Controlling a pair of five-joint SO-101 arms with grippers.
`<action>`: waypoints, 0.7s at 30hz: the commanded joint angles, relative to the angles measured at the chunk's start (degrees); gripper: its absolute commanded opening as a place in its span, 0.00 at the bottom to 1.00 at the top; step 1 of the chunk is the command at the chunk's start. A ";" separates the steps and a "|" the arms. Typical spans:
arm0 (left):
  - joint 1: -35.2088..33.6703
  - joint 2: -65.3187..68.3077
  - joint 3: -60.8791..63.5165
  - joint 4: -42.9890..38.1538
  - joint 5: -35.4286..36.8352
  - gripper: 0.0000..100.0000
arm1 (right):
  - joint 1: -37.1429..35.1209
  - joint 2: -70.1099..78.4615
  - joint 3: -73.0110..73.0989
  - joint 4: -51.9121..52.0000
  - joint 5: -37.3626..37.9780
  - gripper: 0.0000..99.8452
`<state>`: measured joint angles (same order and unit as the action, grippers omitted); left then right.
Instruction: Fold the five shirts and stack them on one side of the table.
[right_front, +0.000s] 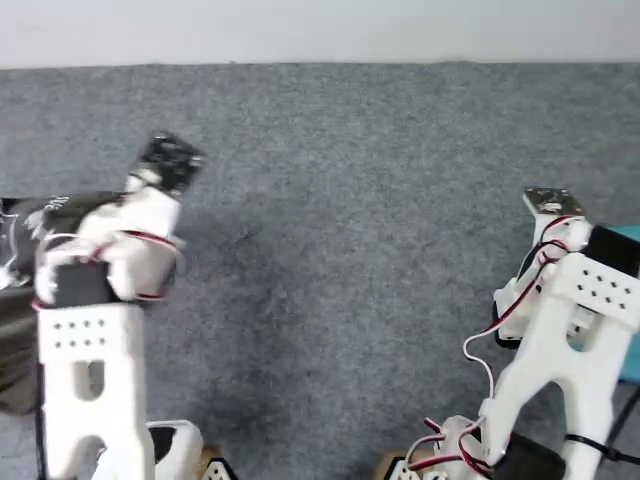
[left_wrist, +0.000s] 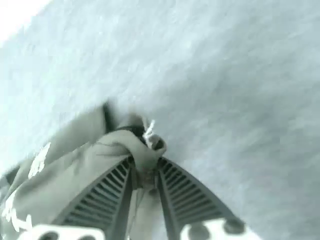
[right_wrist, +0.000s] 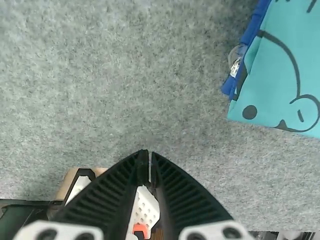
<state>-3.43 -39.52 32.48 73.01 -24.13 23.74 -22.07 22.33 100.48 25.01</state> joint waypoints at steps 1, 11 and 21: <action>13.71 -2.64 -2.24 0.18 5.54 0.01 | -0.48 -1.80 -0.35 2.42 -0.62 0.01; 38.59 14.86 -13.05 -3.16 9.23 0.01 | -0.40 -1.80 -0.35 2.42 -0.62 0.01; 45.80 36.92 -34.95 6.42 9.41 0.02 | -0.40 -1.80 -0.35 2.42 -0.44 0.01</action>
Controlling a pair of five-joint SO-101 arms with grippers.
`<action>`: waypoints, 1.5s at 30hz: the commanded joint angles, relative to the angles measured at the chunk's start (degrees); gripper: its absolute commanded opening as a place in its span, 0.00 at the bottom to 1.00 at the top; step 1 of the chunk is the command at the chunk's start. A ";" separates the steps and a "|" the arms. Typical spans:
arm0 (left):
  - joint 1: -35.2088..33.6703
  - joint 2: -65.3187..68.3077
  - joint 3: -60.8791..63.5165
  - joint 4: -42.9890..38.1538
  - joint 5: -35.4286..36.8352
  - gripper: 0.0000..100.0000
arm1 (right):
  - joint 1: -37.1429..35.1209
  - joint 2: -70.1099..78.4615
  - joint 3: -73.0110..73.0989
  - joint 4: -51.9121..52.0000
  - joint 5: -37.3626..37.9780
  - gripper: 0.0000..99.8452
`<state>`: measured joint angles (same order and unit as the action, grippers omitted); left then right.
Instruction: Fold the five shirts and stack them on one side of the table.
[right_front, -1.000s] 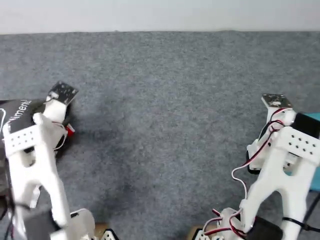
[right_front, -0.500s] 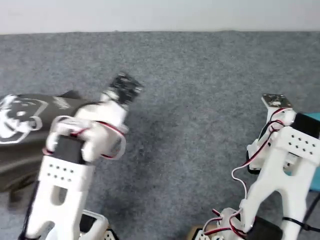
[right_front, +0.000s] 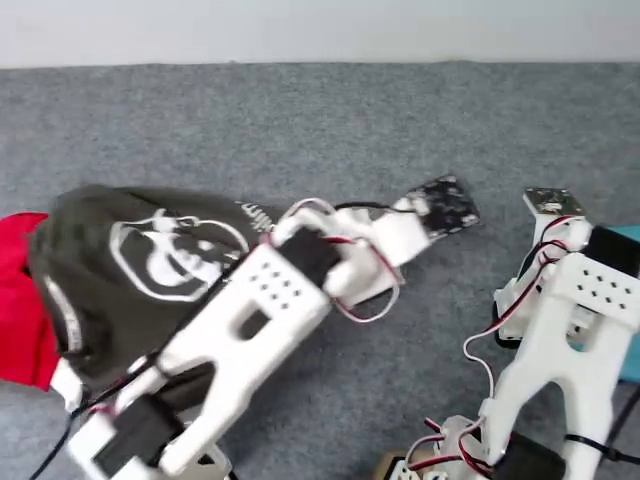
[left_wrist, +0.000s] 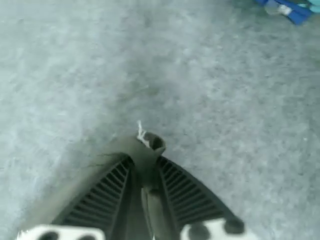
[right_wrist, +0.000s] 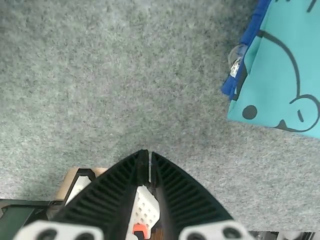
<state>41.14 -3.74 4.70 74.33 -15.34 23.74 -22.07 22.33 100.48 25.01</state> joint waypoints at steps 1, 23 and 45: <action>1.32 1.41 -8.57 7.56 0.62 0.03 | -0.40 -1.80 -0.35 2.42 -0.44 0.01; -15.30 -21.45 1.80 26.37 -5.89 0.12 | -0.40 -1.80 -0.35 2.42 -0.35 0.01; -67.69 -41.41 51.12 19.08 -38.24 0.08 | -0.66 -1.19 -0.35 2.15 -0.35 0.01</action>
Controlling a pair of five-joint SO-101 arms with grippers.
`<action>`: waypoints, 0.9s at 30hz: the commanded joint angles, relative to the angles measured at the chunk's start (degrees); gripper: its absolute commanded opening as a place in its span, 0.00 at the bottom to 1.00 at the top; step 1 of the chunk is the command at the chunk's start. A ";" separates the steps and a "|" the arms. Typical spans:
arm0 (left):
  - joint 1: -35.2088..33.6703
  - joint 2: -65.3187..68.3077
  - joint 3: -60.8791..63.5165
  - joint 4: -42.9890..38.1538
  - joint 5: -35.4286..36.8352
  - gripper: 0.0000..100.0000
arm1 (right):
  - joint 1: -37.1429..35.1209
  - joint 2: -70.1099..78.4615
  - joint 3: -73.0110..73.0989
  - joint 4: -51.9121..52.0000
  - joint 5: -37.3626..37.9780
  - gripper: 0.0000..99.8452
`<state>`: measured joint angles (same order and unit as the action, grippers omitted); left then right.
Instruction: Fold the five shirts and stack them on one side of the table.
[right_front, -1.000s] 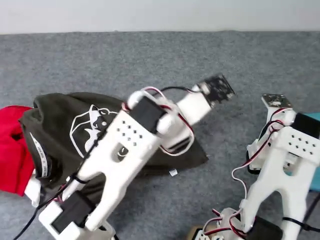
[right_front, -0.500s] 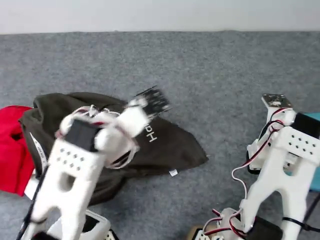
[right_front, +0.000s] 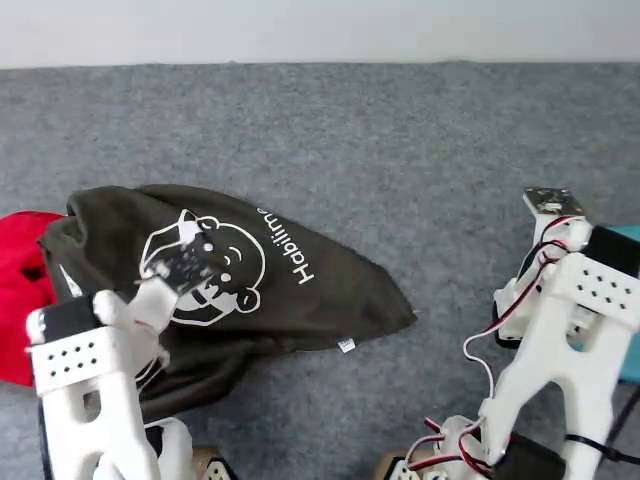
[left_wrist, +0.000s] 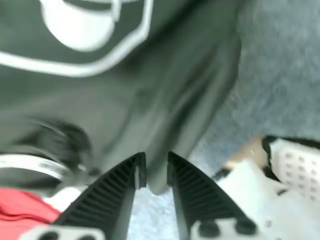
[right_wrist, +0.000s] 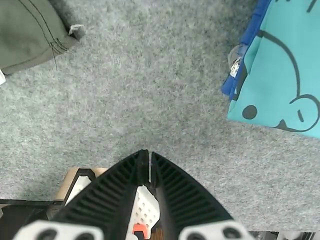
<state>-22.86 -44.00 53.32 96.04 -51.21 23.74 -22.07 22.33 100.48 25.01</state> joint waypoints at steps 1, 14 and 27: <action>-4.92 -1.23 3.47 -3.60 -3.16 0.08 | -0.66 -1.19 -0.35 2.15 -0.35 0.01; -12.13 -0.70 7.16 -8.35 -8.09 0.16 | -0.57 -1.19 -0.26 2.15 -0.26 0.01; -16.35 -0.62 8.04 -8.62 -16.62 0.14 | -0.66 -1.19 -0.26 2.07 -0.26 0.01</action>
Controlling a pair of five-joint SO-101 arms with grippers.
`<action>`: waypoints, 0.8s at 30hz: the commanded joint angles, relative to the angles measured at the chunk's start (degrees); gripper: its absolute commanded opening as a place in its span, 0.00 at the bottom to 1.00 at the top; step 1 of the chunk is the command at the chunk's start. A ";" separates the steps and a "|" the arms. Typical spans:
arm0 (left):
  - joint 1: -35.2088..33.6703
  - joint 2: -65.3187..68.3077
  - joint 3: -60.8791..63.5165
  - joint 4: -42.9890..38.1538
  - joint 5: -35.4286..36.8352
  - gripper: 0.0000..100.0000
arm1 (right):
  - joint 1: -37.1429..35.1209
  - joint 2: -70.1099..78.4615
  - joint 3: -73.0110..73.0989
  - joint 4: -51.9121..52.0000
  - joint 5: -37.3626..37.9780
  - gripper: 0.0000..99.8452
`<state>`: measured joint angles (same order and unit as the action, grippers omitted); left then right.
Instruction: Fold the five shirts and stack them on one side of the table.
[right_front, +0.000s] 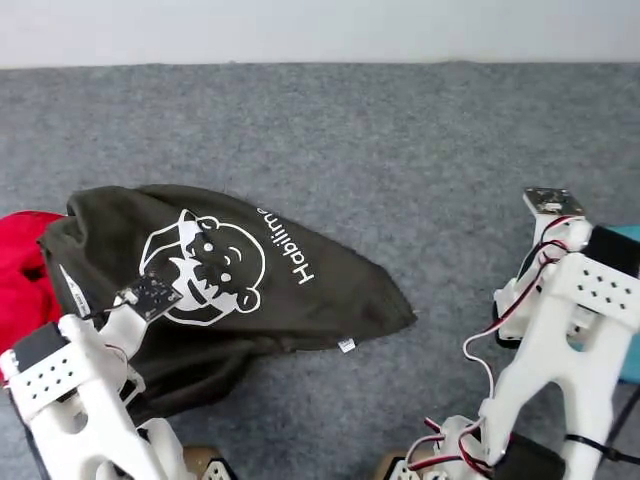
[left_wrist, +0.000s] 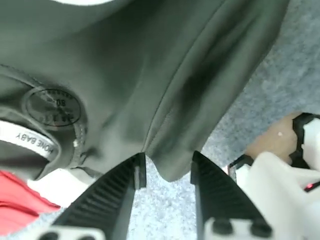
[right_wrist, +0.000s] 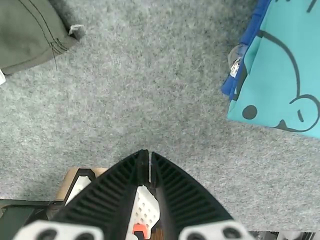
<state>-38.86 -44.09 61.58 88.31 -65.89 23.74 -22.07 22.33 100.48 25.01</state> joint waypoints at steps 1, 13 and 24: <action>-0.35 -0.53 -0.22 -0.88 -2.20 0.13 | -0.66 -1.19 -0.26 2.07 -0.26 0.01; -0.35 2.99 0.48 -2.02 -7.74 0.11 | -0.66 -1.19 -0.26 1.98 -0.26 0.01; -0.35 16.79 -0.84 -4.75 -7.65 0.11 | -0.66 -1.19 -0.26 2.07 -0.44 0.01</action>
<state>-38.95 -28.00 62.29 84.44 -72.92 23.74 -22.07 22.33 100.48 25.01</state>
